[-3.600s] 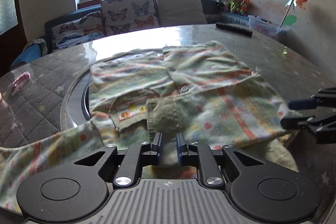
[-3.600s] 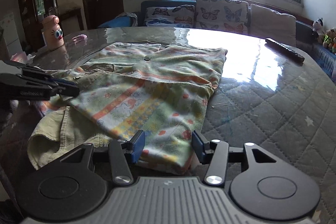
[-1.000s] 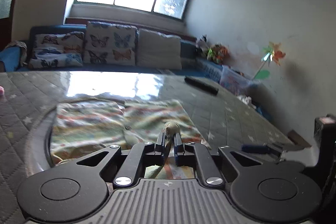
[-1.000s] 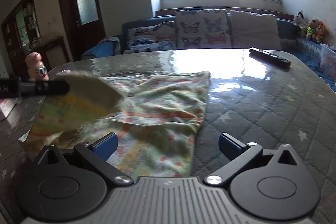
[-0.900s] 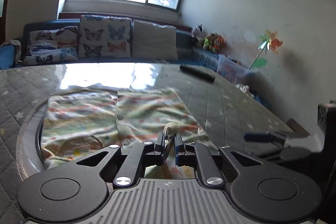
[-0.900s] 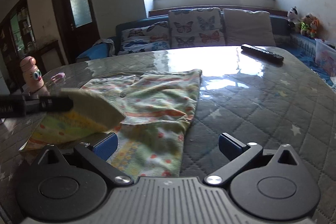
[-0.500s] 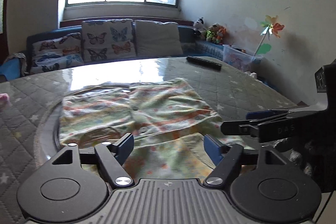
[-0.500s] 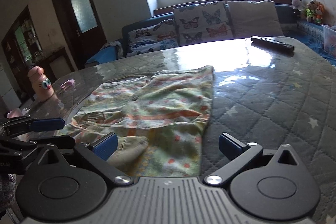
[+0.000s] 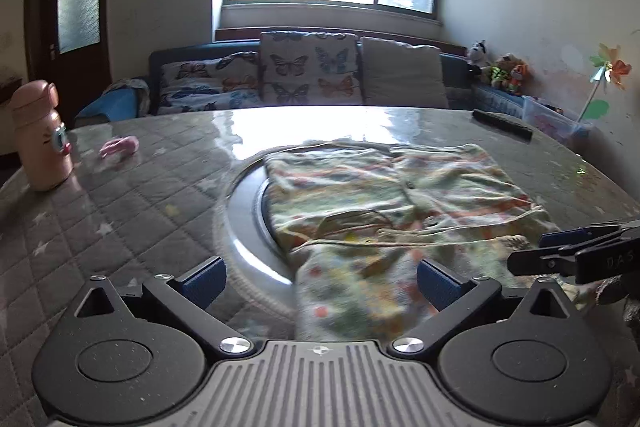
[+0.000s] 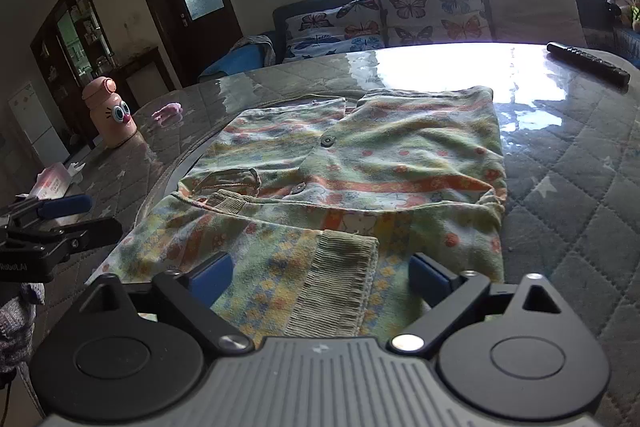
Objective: Fold clothes
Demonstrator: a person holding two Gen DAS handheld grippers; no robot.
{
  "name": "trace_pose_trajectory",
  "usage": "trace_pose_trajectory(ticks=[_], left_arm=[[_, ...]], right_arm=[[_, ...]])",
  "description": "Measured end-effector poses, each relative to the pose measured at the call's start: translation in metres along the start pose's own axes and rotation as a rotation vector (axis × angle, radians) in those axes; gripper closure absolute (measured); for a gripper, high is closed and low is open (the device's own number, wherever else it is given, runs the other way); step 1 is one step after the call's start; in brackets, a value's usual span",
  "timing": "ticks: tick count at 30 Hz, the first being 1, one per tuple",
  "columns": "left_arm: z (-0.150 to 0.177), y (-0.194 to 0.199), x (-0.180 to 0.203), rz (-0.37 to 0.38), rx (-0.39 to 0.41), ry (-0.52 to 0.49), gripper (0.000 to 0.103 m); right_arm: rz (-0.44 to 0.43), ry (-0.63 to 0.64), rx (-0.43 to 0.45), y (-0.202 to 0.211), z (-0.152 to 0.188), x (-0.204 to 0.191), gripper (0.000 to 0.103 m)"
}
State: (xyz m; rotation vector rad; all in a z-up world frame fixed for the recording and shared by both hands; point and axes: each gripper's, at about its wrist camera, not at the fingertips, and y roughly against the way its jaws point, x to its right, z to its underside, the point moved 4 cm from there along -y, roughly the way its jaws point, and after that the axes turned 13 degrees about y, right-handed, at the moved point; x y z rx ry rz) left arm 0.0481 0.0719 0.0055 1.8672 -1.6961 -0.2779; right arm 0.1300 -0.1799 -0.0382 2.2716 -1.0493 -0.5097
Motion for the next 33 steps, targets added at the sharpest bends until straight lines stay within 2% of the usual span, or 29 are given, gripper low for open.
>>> trace_pose_trajectory(ticks=[2,4,5,7,8,10,11,12,13,22,26,28,30,33], left_arm=[[0.002,-0.001,-0.008,-0.014,-0.006,0.013,0.000],[0.005,-0.002,-0.012,-0.021,-0.015,0.019,0.000],[0.006,-0.003,-0.013,-0.023,-0.019,0.019,0.000],[0.009,-0.004,-0.013,-0.025,-0.025,0.017,0.000],[0.010,-0.005,-0.012,-0.024,-0.027,0.015,0.000],[0.011,-0.007,-0.010,-0.020,-0.030,0.011,0.000],[0.011,-0.008,-0.008,-0.017,-0.032,0.008,0.000],[0.012,-0.009,-0.007,-0.015,-0.034,0.006,0.000],[0.012,-0.009,-0.007,-0.016,-0.036,0.003,0.000],[0.014,-0.017,-0.008,-0.064,-0.043,-0.024,0.000],[0.014,-0.019,-0.012,-0.093,-0.046,-0.032,0.000],[0.012,-0.018,-0.014,-0.097,-0.039,-0.030,0.000],[0.006,-0.018,-0.014,-0.098,-0.027,-0.034,0.000],[-0.004,-0.025,-0.012,-0.115,-0.014,-0.051,0.000]], right_arm=[[0.003,-0.006,-0.006,-0.002,-0.001,0.000,0.018],[0.011,-0.006,-0.013,-0.004,-0.001,0.000,0.031],[0.021,-0.001,-0.017,-0.005,-0.002,0.000,0.035],[0.041,0.015,-0.021,-0.006,-0.002,-0.001,0.053],[0.046,0.014,-0.022,-0.006,-0.002,0.000,0.057],[0.058,0.009,-0.023,-0.004,-0.002,0.002,0.077],[0.063,0.003,-0.022,-0.003,-0.002,0.003,0.079],[0.070,0.001,-0.016,-0.001,-0.003,0.005,0.088],[0.077,0.004,-0.007,0.001,-0.005,0.005,0.092],[0.144,0.033,0.078,0.018,-0.025,0.009,0.093],[0.164,0.002,0.022,0.002,-0.013,0.019,0.091],[0.168,-0.009,-0.003,-0.003,-0.008,0.024,0.086],[0.165,-0.001,0.008,-0.001,-0.008,0.024,0.081],[0.142,0.027,0.045,0.004,-0.014,0.017,0.064]])
